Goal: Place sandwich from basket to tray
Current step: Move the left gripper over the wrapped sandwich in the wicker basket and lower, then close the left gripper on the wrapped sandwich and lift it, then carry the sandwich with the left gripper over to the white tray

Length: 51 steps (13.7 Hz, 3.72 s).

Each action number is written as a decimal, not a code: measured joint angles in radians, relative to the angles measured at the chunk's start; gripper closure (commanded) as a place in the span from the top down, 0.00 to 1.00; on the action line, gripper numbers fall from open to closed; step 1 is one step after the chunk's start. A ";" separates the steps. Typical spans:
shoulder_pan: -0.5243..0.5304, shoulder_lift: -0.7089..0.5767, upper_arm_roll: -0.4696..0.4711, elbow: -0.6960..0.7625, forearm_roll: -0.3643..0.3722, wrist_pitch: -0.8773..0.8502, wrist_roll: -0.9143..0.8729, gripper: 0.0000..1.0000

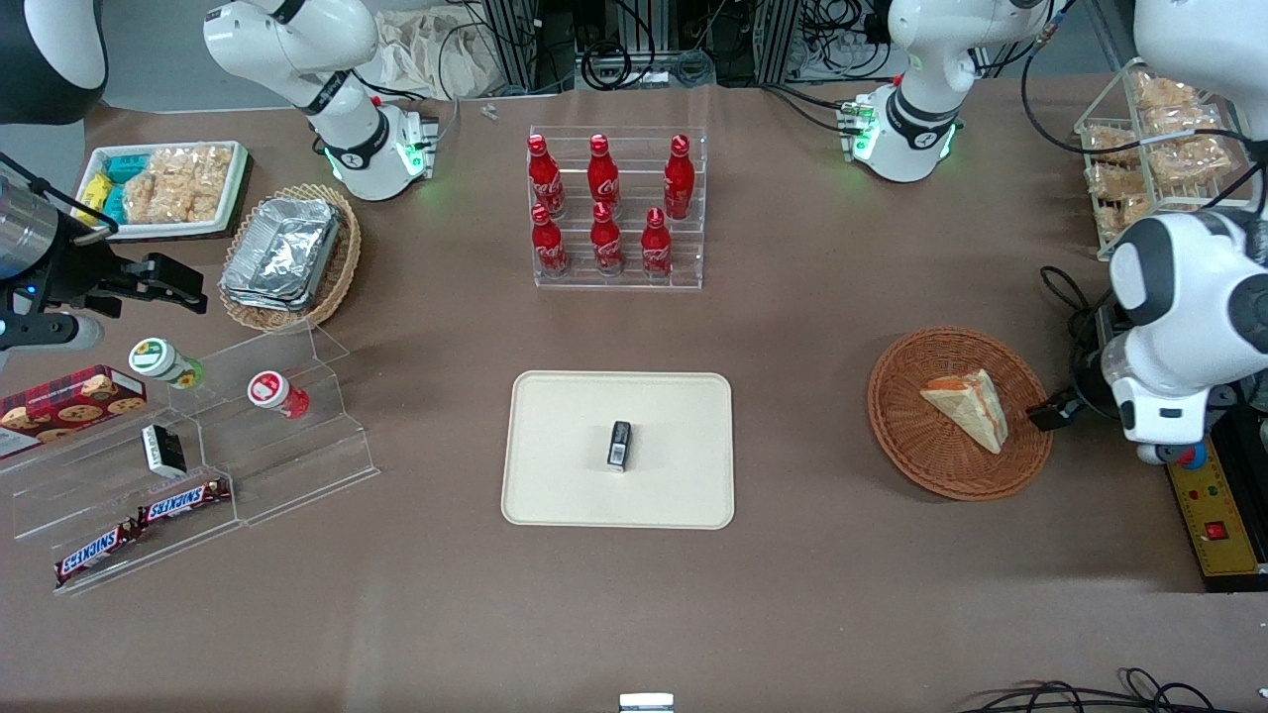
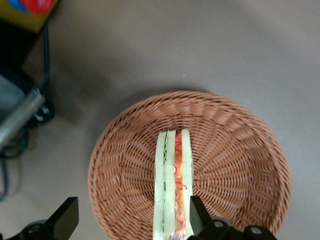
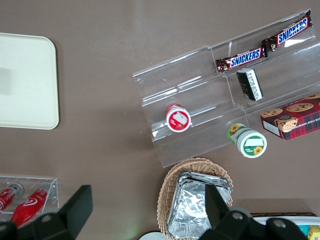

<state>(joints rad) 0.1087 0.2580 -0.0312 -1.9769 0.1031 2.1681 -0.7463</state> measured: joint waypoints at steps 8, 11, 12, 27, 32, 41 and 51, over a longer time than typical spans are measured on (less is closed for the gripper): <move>-0.067 0.058 -0.025 -0.009 -0.001 0.035 -0.222 1.00; -0.067 0.075 -0.023 -0.012 -0.001 0.046 -0.222 1.00; -0.067 0.077 -0.023 -0.017 -0.001 0.056 -0.222 1.00; -0.072 0.082 -0.027 -0.061 -0.001 0.146 -0.228 0.00; -0.075 0.002 -0.105 0.177 0.000 -0.223 -0.103 0.00; -0.103 0.173 -0.407 0.691 0.023 -0.563 0.110 0.00; -0.382 0.611 -0.421 0.833 0.169 -0.297 0.018 0.00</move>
<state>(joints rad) -0.2730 0.8694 -0.4524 -1.1444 0.2723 1.8713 -0.7283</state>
